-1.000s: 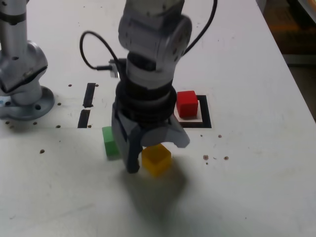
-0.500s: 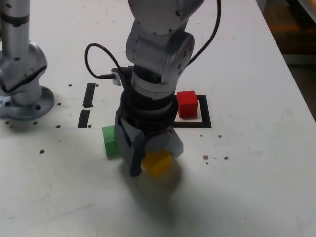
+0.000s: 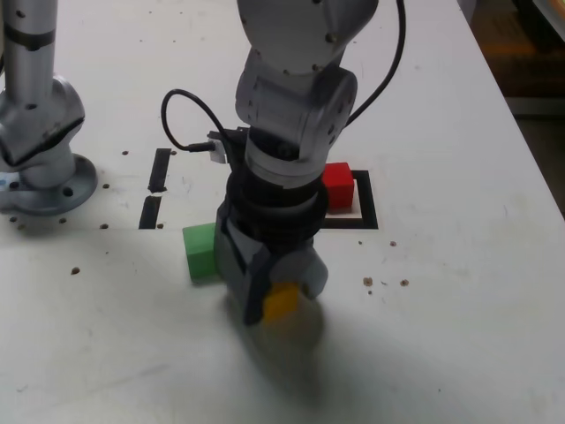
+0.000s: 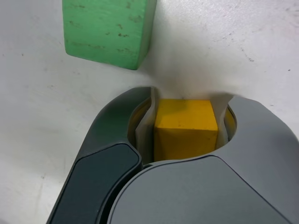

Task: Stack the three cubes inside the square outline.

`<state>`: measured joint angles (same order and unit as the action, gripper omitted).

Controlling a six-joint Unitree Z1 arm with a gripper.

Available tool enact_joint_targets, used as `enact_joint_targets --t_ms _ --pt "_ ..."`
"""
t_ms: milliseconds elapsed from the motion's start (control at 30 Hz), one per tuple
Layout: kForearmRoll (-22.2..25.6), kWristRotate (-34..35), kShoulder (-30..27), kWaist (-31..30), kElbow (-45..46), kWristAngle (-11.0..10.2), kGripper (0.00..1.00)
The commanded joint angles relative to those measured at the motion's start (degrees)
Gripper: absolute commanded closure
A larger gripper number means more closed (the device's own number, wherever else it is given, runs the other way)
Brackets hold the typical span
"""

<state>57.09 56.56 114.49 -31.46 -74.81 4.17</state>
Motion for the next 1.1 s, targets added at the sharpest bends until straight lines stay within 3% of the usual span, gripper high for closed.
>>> enact_joint_targets --t_ms 0,167,367,467,567,733,1067 --pt "1.79 -0.08 -0.76 0.08 -1.41 -1.11 0.7" --pt "8.64 -3.59 -4.6 0.43 -5.87 -5.47 0.79" --pt "22.72 -26.14 -7.38 6.56 -16.89 -9.75 0.82" --pt "27.35 -35.74 -7.03 11.01 -20.75 -11.29 0.82" --pt "28.19 -42.05 -5.95 16.16 -22.53 -12.38 0.82" --pt "27.81 -46.53 -3.72 22.02 -22.63 -12.77 0.82" --pt "23.16 -46.38 0.03 23.29 -21.67 -9.42 0.82"
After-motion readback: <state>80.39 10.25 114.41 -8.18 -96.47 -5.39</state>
